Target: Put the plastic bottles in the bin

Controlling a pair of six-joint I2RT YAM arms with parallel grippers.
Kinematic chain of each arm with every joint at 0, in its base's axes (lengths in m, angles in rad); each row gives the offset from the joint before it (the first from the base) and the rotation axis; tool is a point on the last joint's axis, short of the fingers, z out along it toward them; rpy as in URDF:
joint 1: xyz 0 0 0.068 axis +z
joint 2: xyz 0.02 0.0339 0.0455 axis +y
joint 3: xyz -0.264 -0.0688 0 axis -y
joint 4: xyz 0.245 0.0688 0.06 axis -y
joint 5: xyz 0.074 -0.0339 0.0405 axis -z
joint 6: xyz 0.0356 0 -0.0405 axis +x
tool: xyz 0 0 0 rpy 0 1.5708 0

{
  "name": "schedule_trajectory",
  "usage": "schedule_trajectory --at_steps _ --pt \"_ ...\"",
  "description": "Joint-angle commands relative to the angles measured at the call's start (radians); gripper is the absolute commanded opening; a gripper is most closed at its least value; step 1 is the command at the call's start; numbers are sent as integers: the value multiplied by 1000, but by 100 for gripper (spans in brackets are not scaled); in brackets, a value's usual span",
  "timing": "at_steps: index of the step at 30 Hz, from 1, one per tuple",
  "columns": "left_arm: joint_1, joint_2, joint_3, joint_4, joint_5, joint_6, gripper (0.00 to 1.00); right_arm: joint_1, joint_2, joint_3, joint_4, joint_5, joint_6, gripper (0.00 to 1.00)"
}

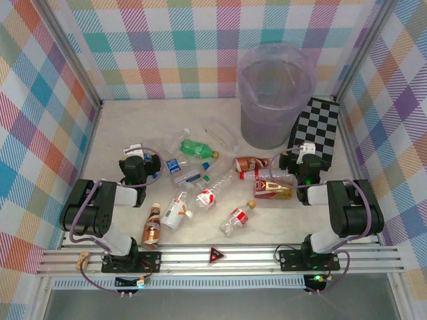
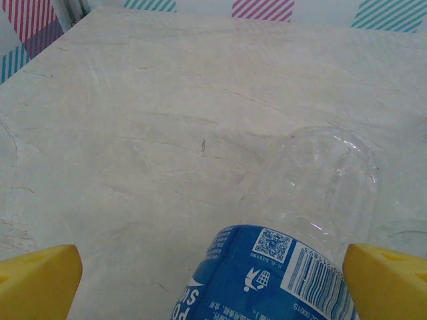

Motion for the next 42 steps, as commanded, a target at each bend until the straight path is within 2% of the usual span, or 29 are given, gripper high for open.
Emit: schedule_trajectory --at_steps 1,37,39,42 --pt "-4 5 -2 26 11 12 100 3 -13 10 35 -10 7 99" --pt "9 0 -2 28 35 7 100 2 -12 16 24 -16 10 99" --pt "1 -45 9 -28 -10 0 100 1 -29 5 38 -26 2 99" --pt "0 -156 71 -230 -20 -1 100 1 -140 59 -156 -39 -3 100"
